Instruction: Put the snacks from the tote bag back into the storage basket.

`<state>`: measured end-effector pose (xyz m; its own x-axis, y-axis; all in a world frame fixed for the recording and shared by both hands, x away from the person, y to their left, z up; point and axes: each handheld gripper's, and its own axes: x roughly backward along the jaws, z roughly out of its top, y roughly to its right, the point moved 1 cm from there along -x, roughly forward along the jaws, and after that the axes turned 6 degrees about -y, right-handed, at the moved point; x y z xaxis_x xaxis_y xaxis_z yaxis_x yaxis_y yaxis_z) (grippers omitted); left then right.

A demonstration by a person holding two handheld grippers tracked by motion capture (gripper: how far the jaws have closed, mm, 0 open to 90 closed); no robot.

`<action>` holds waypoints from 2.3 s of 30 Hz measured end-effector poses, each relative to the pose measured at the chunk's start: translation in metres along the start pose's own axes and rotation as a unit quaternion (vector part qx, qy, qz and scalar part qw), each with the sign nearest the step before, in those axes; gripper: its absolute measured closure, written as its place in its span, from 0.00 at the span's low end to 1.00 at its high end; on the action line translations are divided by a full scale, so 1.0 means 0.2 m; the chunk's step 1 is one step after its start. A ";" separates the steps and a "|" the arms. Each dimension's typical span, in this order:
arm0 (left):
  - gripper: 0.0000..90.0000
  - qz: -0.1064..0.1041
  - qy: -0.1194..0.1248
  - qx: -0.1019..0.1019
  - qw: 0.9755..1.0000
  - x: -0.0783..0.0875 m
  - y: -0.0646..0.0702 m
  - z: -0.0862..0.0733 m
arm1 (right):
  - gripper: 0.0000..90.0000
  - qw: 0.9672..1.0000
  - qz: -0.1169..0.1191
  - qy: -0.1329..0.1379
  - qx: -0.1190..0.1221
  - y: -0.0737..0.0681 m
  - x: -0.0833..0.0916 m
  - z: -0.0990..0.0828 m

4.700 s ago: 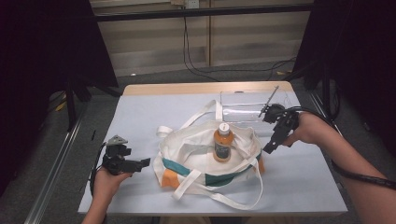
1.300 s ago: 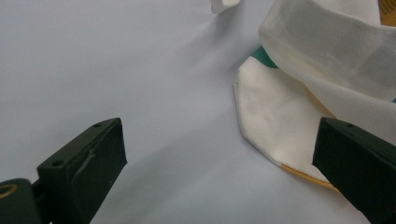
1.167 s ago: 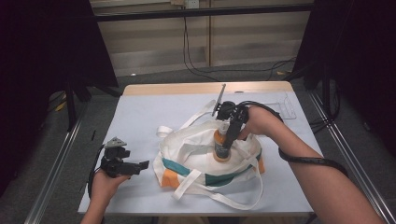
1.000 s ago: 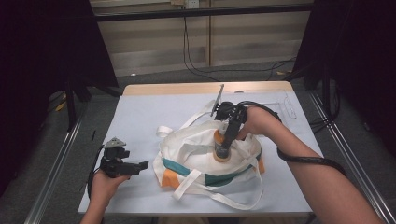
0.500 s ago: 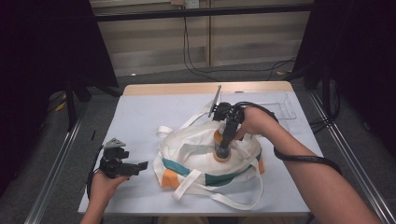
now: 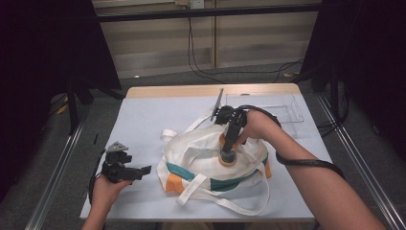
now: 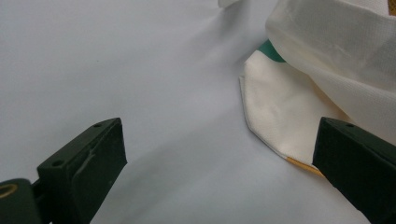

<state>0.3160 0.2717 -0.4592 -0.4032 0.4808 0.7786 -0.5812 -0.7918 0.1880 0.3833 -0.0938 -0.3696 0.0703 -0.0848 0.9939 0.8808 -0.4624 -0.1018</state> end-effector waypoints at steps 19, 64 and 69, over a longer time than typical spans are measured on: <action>0.03 -0.001 -0.001 0.000 1.000 0.00 0.00 0.00 | 0.33 1.000 0.006 -0.005 0.013 -0.01 -0.01 0.01; 0.03 -0.002 -0.001 0.001 1.000 -0.01 0.00 0.00 | 0.33 1.000 0.014 -0.017 0.010 0.01 0.25 -0.01; 0.03 -0.001 -0.004 0.000 1.000 -0.01 0.00 0.00 | 0.33 1.000 0.017 -0.016 0.000 0.03 0.28 -0.02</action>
<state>0.3162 0.2709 -0.4603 -0.3963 0.4789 0.7833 -0.5816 -0.7911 0.1894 0.3902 -0.1052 -0.3137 0.1152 -0.0730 0.9907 0.8776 -0.4597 -0.1359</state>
